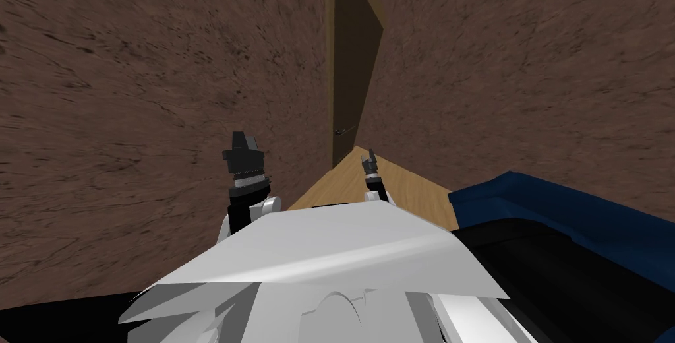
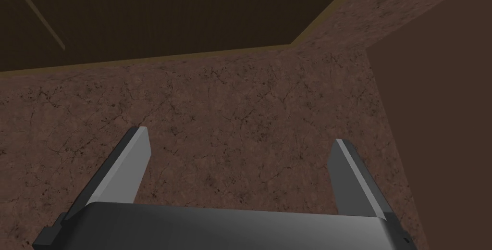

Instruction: Pull the door open

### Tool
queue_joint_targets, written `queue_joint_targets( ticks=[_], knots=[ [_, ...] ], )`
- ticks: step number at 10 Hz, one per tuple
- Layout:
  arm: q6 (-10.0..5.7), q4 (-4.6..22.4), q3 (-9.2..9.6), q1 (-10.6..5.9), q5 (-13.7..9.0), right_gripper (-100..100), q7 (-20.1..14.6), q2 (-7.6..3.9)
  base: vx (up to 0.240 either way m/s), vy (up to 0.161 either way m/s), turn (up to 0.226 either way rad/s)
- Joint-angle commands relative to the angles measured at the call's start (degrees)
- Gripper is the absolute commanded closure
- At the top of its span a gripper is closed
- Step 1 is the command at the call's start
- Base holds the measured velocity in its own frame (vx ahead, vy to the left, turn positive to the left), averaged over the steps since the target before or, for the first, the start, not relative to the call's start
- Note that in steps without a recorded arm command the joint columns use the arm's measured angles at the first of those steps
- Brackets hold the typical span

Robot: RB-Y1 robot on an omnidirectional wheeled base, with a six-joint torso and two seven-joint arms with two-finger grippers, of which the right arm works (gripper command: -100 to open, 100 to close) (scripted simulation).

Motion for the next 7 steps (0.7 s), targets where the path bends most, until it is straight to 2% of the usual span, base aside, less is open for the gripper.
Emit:
queue_joint_targets(
  ticks=[1, 7],
  knots=[
    [-0.59, 2.1, 0.26, -0.93, 0.0, -100, -0.5, -0.64, 0.093, -0.056, 0.127],
    [-2.89, 9.9, 1.4, -4.31, -0.1, -100, -2.2, -2.97, 0.083, -0.07, 0.124]
  ],
)
